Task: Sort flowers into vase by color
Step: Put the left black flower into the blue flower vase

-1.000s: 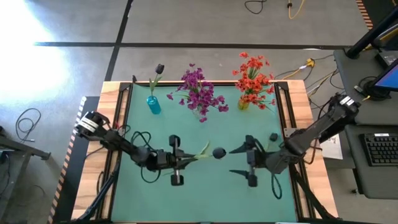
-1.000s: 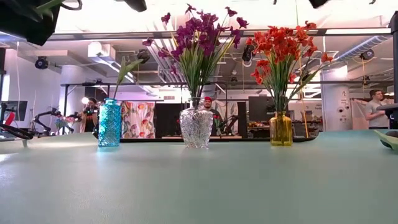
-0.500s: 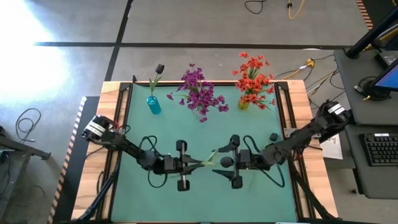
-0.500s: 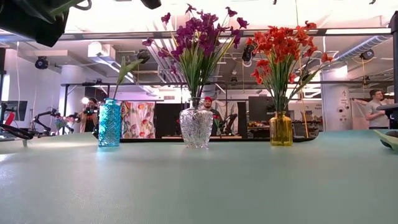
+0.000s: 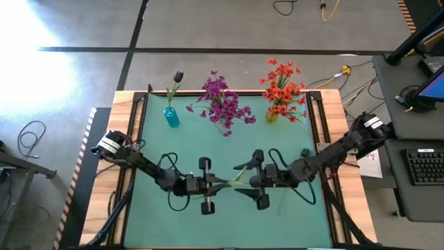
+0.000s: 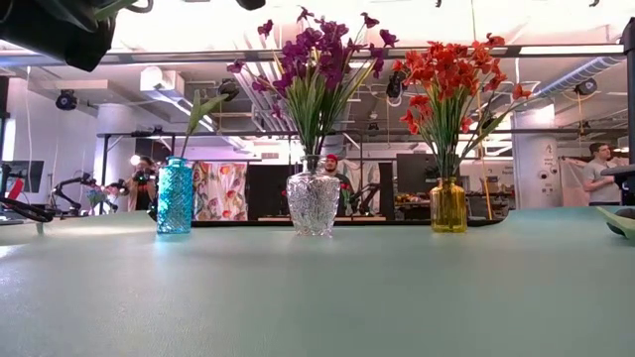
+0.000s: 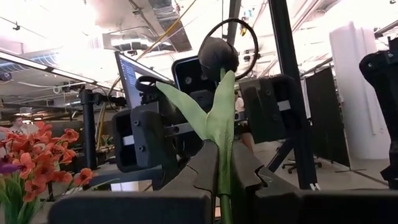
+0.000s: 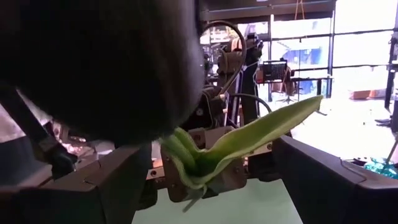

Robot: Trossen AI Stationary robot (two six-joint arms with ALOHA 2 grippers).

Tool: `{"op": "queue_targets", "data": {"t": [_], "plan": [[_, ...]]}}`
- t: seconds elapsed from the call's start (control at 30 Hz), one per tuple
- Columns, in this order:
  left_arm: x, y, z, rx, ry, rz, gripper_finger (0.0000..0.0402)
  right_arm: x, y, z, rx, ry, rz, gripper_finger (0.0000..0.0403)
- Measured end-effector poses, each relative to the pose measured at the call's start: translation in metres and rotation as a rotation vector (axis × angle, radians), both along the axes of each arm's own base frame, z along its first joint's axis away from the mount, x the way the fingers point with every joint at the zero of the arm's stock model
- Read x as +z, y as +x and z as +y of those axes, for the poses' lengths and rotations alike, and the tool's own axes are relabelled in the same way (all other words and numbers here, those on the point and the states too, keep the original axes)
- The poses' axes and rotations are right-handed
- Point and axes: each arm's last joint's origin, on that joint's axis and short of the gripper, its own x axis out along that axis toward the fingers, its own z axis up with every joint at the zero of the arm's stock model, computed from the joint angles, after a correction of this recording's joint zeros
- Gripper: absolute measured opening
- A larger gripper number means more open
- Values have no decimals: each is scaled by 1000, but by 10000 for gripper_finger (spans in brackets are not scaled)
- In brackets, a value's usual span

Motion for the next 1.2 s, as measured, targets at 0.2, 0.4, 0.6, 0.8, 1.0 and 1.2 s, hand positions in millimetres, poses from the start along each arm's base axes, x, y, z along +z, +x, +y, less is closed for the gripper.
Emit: {"op": "queue_targets", "data": {"t": [0.2, 0.4, 0.6, 0.8, 1.0, 1.2], "plan": [[0, 1, 3, 52, -21, 12, 0, 0, 3, -6, -18, 13, 1, 324], [3, 4, 4, 70, -21, 3, 0, -1, 7, -14, -2, 39, 6, 303], [6, 7, 5, 126, -24, 20, 0, -1, 8, -15, 14, 38, 5, 199], [4, 8, 6, 170, -47, 45, 36, -1, 8, -15, 10, 36, 10, 92], [-2, 8, 3, 215, -82, 115, 131, -2, 6, -16, 11, 16, 55, 30], [-6, 6, 0, 318, -81, 173, 213, 2, -4, -21, 14, 26, 167, 17]]}}
